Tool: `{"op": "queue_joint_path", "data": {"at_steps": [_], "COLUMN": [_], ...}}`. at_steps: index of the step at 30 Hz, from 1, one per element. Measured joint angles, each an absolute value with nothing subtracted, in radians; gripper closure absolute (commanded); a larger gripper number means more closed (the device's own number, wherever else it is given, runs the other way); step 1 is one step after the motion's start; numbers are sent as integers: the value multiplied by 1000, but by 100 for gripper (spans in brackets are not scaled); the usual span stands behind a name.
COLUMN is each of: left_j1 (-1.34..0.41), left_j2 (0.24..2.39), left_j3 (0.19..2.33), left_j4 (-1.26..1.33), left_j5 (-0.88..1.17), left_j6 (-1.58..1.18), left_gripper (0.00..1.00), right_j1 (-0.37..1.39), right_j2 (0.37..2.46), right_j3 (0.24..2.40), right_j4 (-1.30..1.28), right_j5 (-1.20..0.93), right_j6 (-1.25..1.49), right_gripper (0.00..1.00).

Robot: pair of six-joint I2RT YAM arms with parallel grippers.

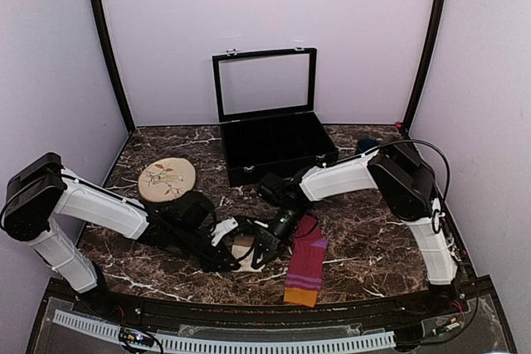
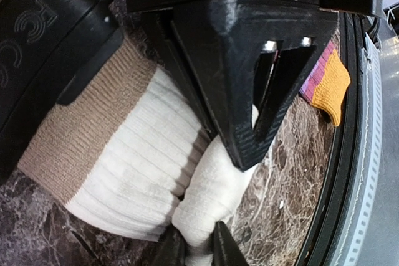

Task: Roll the socks
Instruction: Roll the sock at the center of the board.

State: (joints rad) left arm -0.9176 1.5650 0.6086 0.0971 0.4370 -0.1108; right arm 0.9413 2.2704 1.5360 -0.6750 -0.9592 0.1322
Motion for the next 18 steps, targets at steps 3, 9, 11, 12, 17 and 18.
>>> {"op": "queue_joint_path", "data": {"at_steps": [3, 9, 11, 12, 17, 18], "left_j1": [-919, -919, -919, -919, -916, -912], "left_j2": [1578, 1593, 1597, 1599, 1625, 1631], "left_j3": [620, 632, 636, 639, 659, 663], "left_j4": [93, 91, 86, 83, 70, 68], "left_j5": [447, 466, 472, 476, 524, 539], "left_j6": [-105, -104, -104, -105, -116, -118], "left_gripper": [96, 100, 100, 100, 100, 100], "right_j1": [937, 928, 925, 924, 920, 919], "right_j2": [2274, 2274, 2274, 2274, 2266, 2260], "right_j3": [1541, 1542, 1543, 1545, 1557, 1557], "right_j4": [-690, -709, -713, -714, -712, -710], "right_j5": [-962, -962, -957, -957, -942, -937], "right_j6": [131, 128, 125, 120, 114, 112], "right_gripper": [100, 90, 79, 75, 66, 65]}}
